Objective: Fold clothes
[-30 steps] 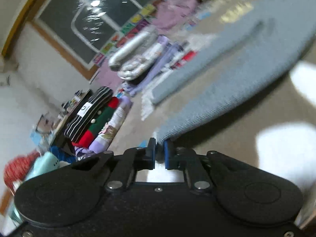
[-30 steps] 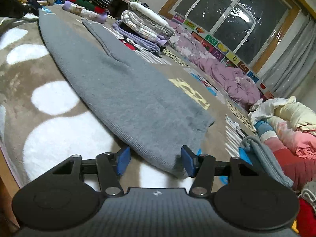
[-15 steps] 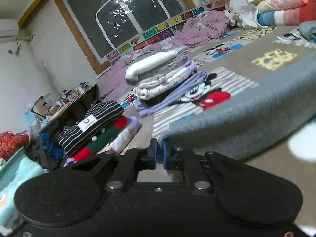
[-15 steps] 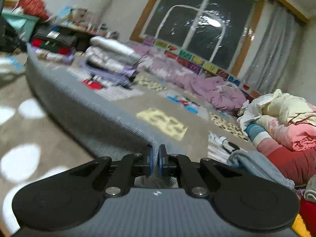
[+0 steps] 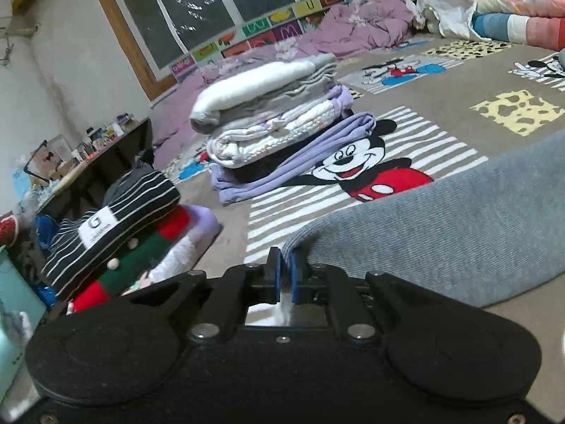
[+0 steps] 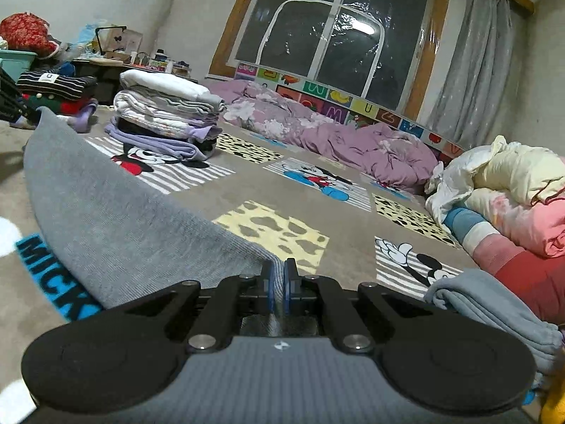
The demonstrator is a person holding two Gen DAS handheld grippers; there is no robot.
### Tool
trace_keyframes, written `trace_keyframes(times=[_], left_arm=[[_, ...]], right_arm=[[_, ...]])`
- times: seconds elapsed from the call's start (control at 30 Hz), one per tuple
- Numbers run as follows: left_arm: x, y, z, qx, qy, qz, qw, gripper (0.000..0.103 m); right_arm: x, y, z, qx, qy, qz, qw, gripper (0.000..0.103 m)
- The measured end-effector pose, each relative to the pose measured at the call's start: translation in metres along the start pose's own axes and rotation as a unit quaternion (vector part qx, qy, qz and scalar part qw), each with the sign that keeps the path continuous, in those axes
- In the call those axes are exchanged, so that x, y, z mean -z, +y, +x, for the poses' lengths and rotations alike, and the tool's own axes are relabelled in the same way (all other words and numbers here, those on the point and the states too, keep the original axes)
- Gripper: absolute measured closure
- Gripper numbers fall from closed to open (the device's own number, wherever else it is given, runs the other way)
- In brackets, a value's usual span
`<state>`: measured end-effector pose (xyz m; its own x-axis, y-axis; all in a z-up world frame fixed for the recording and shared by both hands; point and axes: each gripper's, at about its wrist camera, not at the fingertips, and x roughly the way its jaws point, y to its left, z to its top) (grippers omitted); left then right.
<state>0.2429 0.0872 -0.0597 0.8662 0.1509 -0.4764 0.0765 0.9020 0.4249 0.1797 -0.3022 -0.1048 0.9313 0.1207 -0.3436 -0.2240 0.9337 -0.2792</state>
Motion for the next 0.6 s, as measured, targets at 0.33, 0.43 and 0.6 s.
trace_keyframes(times=[0.33, 0.43, 0.6], left_arm=[[-0.016, 0.002, 0.040, 0.034, 0.034, -0.014, 0.9988, 0.099], [-0.015, 0.003, 0.050, 0.041, 0.040, -0.023, 0.9981, 0.099], [-0.008, 0.003, 0.062, 0.051, 0.056, -0.028, 0.9967, 0.099]], right_arm=[[-0.001, -0.010, 0.032, 0.001, 0.006, 0.014, 1.000, 0.097], [0.003, -0.008, 0.038, -0.002, 0.015, 0.018, 1.000, 0.097], [0.006, -0.009, 0.048, -0.002, 0.026, 0.029, 0.999, 0.097]])
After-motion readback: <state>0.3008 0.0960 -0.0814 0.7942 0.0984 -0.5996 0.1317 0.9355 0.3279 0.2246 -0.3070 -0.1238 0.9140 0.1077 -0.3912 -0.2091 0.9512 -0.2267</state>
